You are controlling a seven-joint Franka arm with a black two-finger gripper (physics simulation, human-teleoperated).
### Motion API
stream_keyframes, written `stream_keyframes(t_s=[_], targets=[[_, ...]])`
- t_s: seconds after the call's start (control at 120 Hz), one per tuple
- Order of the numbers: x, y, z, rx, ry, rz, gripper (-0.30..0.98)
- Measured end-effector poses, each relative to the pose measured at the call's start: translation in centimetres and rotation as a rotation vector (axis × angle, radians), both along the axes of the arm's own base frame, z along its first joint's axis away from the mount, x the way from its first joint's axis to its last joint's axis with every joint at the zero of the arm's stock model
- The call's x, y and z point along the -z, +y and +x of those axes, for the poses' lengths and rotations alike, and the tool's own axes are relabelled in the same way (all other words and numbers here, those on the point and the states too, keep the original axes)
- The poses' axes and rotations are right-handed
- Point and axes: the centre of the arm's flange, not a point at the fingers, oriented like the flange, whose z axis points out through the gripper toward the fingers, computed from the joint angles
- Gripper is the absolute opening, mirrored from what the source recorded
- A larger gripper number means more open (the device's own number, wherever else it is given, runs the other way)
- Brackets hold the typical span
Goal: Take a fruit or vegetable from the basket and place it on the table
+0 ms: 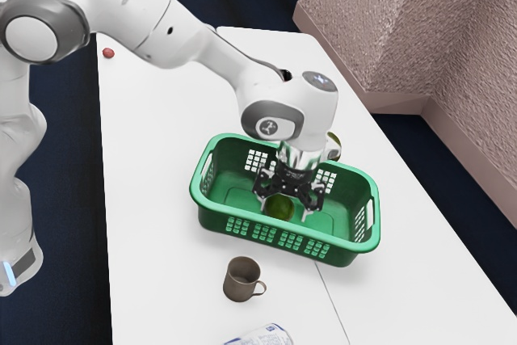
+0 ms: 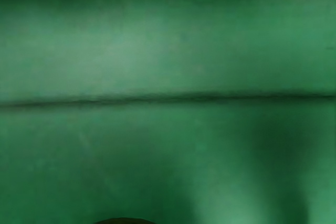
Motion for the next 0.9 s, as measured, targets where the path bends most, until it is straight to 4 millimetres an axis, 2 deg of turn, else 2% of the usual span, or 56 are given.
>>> stream_keyframes(t_s=[0.35,0.433,0.533,0.6,0.675,0.708,0.733,0.783,0.8,0.842,0.9], targets=[[-0.2,-0.2,0.2,-0.003,-0.008,-0.008,0.50],[-1.2,-0.2,0.7,0.003,-0.031,-0.007,0.36],[-2.5,0.1,1.3,0.009,-0.057,-0.006,0.34],[-5.1,0.2,2.2,0.027,-0.103,0.007,0.33],[-12.5,-0.6,4.0,0.075,-0.200,0.034,0.31],[-16.0,-2.1,4.2,0.114,-0.238,0.045,0.32],[-17.8,-3.9,4.1,0.156,-0.255,0.054,0.33],[-20.0,-10.3,3.6,0.277,-0.270,0.061,0.34],[-20.3,-12.8,3.3,0.323,-0.268,0.060,0.34],[-19.2,-19.1,2.7,0.441,-0.242,0.044,0.34],[-16.9,-25.2,2.7,0.562,-0.200,0.000,0.33]])
